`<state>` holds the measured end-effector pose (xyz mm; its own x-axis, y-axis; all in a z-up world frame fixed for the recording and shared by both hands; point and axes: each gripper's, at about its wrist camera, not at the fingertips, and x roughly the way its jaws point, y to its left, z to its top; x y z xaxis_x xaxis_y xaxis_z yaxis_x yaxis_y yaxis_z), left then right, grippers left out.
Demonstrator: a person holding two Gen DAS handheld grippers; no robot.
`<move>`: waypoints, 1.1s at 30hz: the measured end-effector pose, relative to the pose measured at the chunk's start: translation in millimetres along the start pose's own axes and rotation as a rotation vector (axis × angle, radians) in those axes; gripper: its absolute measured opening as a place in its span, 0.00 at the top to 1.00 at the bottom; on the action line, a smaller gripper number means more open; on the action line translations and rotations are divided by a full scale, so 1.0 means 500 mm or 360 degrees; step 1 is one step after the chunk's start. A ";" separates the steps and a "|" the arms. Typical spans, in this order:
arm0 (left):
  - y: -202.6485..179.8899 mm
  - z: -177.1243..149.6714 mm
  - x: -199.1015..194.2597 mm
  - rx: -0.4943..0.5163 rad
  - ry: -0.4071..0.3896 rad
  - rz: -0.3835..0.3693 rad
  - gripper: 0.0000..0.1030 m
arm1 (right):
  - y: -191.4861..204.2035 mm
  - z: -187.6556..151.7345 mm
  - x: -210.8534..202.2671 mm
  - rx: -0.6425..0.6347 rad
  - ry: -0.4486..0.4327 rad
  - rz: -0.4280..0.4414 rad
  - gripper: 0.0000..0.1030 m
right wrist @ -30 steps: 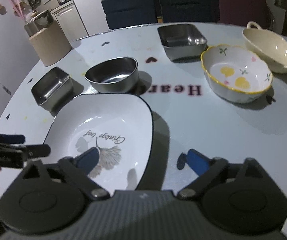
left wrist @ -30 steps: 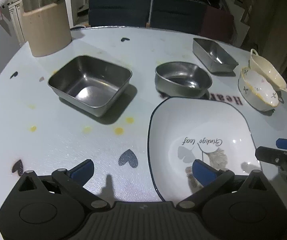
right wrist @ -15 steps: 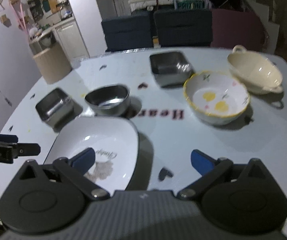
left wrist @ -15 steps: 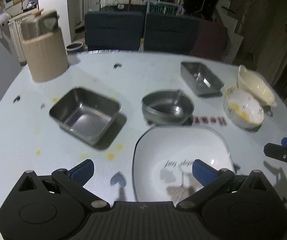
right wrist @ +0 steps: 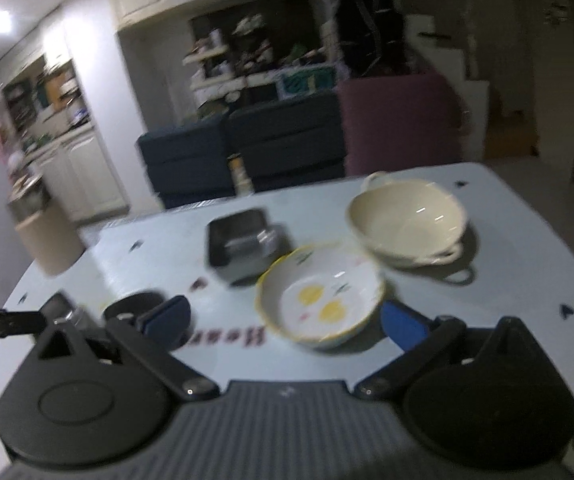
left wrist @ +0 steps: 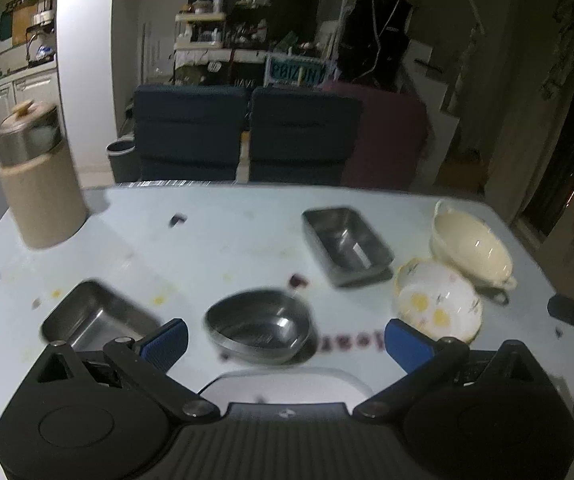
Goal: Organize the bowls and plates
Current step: 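Move both tools toward the cream two-handled bowl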
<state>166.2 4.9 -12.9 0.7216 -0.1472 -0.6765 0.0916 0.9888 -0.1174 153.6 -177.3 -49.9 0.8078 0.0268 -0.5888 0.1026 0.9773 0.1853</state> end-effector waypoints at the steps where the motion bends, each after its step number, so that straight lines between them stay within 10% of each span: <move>1: -0.012 0.009 0.007 0.0000 -0.0014 -0.0006 0.00 | -0.011 0.004 0.000 0.0021 -0.0015 -0.0020 0.00; 21: -0.213 0.084 0.185 0.0016 -0.0094 -0.0140 0.00 | -0.198 0.058 0.108 0.0417 -0.0078 -0.0239 0.00; 33: -0.319 0.117 0.301 0.0057 -0.0156 -0.0295 0.03 | -0.285 0.049 0.234 0.0804 0.0099 -0.0182 0.36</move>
<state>300.4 -173.7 -53.5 0.7532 -0.3256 -0.5716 0.2522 0.9454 -0.2063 247.7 -318.7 -126.1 0.7405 -0.0465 -0.6704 0.4677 0.7519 0.4646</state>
